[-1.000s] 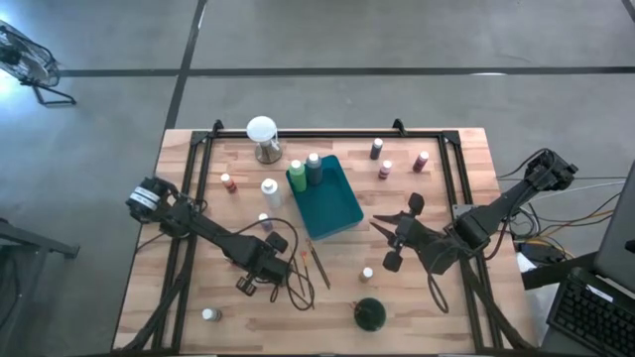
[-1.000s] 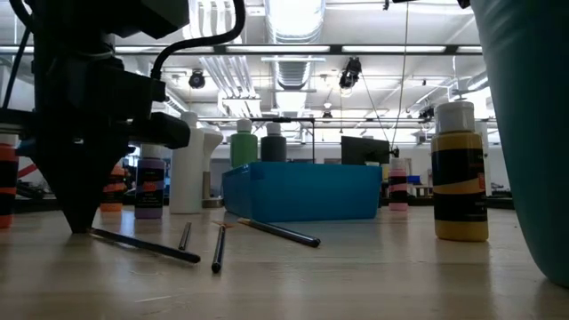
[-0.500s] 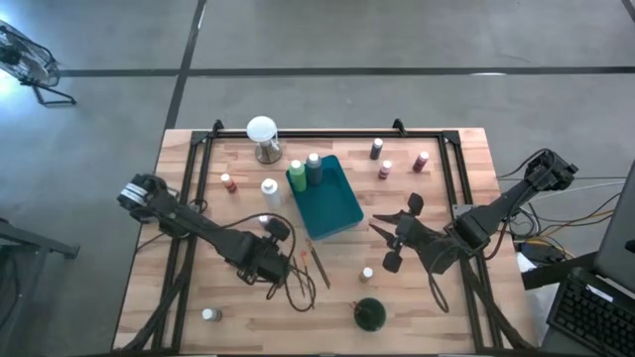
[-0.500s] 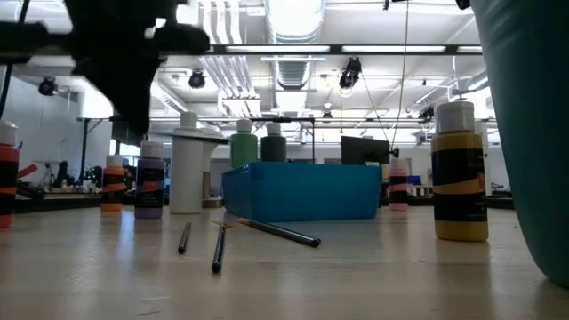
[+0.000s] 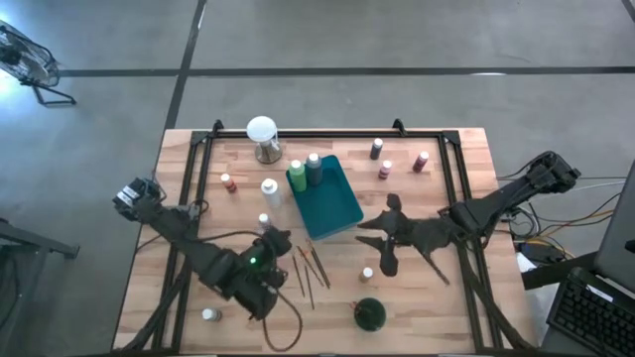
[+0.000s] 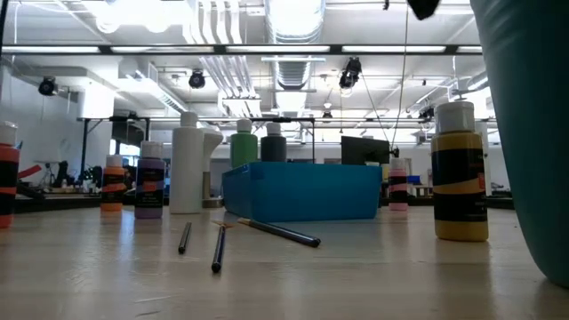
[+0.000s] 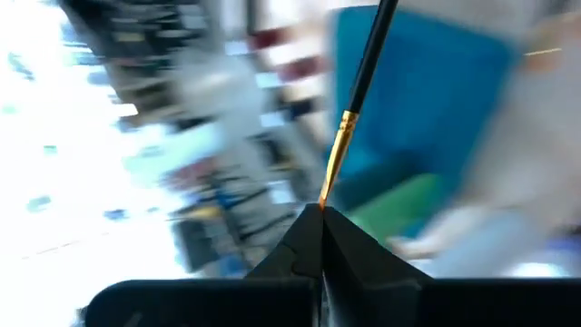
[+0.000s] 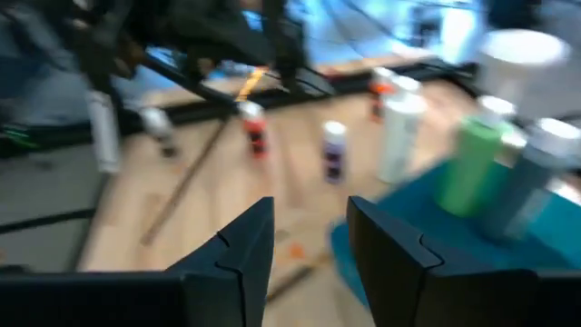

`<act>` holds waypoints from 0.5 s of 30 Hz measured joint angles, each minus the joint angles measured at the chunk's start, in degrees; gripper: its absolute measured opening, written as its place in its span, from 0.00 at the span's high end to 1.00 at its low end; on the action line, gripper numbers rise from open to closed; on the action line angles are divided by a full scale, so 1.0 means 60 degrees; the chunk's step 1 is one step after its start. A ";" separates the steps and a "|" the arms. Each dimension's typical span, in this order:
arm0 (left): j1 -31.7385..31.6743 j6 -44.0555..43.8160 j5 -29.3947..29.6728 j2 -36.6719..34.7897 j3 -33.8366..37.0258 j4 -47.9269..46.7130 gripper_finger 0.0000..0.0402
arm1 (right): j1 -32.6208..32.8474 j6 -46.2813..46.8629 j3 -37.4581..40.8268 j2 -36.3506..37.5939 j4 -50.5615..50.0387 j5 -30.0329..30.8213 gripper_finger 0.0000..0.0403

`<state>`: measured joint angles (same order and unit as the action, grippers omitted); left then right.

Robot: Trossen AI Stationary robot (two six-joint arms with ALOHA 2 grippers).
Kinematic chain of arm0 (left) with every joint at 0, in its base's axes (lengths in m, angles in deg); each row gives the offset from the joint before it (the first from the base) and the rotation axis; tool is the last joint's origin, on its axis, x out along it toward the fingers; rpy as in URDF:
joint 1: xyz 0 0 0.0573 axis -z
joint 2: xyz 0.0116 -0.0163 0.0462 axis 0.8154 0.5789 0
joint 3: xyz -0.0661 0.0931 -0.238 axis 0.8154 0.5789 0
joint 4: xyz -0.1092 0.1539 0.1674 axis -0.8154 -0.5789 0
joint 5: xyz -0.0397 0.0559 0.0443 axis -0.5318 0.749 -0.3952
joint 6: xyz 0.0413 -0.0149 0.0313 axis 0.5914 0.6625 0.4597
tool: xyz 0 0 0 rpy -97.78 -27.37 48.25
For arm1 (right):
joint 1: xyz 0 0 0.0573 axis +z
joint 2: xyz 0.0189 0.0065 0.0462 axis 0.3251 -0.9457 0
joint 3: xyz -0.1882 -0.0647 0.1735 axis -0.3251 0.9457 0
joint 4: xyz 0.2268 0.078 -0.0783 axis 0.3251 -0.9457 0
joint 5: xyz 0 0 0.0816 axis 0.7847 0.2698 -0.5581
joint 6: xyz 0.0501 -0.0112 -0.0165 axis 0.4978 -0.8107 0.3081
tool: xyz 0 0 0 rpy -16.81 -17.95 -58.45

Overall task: Pick & Place Paint Supplies
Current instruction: Put the gold paint brush into the green cup

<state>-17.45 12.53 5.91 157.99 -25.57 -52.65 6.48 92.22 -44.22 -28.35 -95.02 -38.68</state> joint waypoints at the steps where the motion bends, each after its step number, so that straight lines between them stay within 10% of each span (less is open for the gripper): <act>1: 0.0131 0.0479 0.0576 0.0016 -0.0033 0.0277 1.00 | -0.0112 -0.0135 0.0000 0.0000 0.0336 -0.0484 0.65; 6: 0.0564 0.4125 0.2698 0.0123 0.0207 0.2807 1.00 | -0.0608 -0.0561 0.0007 -0.0004 0.2175 -0.3002 0.62; 15: 0.0321 0.6088 0.2283 0.0128 0.0281 0.4160 1.00 | -0.0996 -0.0475 0.0015 -0.0018 0.2985 -0.4281 0.60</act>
<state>-15.52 49.06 19.61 158.76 -23.88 -27.68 0.51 89.37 -44.14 -28.46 -77.11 -64.36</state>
